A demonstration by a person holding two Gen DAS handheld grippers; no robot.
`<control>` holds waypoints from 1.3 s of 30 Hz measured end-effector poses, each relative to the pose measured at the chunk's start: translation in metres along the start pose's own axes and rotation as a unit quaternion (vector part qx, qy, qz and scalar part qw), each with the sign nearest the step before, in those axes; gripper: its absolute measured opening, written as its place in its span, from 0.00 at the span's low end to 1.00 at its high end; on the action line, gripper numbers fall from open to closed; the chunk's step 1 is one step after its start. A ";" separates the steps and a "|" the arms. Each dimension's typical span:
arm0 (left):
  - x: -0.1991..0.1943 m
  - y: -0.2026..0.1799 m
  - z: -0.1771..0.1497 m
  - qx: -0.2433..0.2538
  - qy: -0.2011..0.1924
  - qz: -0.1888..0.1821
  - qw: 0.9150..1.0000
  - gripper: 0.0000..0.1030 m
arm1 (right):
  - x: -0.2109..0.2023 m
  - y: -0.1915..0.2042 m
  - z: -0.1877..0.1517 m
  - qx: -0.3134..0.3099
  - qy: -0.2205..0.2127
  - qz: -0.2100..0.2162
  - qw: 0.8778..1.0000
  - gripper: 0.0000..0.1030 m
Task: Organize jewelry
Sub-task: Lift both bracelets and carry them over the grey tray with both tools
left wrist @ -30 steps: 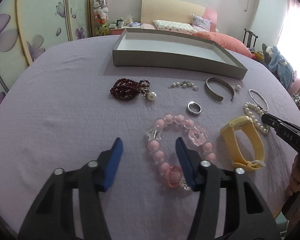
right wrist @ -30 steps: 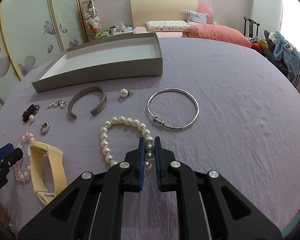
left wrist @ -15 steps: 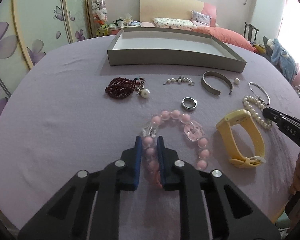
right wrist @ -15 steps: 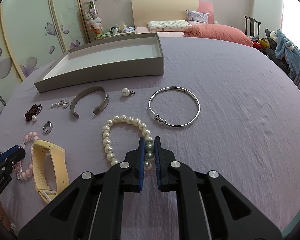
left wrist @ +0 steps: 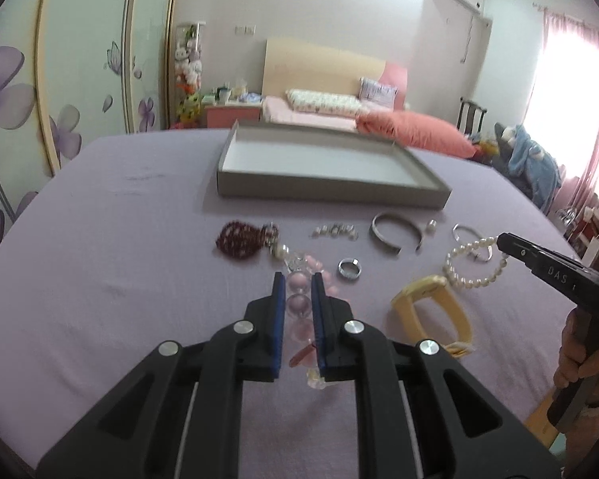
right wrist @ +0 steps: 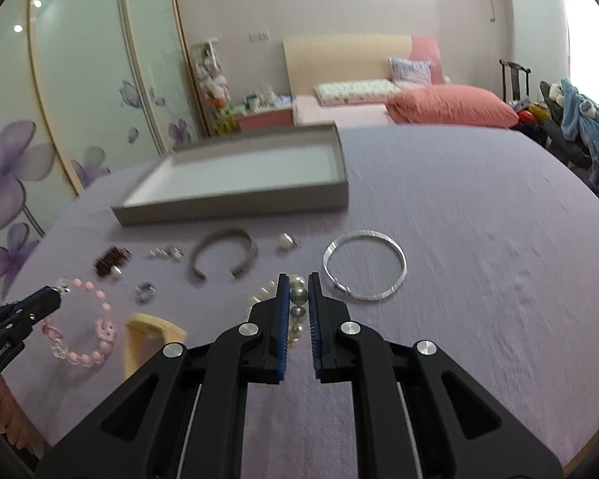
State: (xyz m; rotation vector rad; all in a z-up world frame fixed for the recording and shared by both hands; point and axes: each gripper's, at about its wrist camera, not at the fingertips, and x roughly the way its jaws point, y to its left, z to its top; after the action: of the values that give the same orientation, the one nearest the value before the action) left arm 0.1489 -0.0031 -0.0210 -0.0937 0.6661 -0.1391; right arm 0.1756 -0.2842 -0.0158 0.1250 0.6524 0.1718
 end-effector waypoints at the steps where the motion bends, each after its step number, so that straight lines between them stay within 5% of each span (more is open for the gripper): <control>1: -0.004 0.001 0.002 -0.001 -0.007 -0.002 1.000 0.13 | -0.004 0.002 0.003 -0.002 -0.007 0.003 1.000 0.10; 27: -0.038 0.004 0.023 -0.009 -0.087 -0.002 0.996 0.13 | -0.037 0.014 0.027 -0.010 -0.083 0.027 0.996 0.10; 39: -0.022 -0.003 0.092 0.027 -0.139 0.001 0.990 0.13 | -0.025 0.031 0.089 -0.037 -0.155 0.023 0.987 0.10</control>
State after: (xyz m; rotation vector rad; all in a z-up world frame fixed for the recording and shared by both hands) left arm 0.1887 0.0016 0.0643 -0.0591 0.3842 -0.1390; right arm 0.2069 -0.2642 0.0744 0.0927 0.3319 0.2166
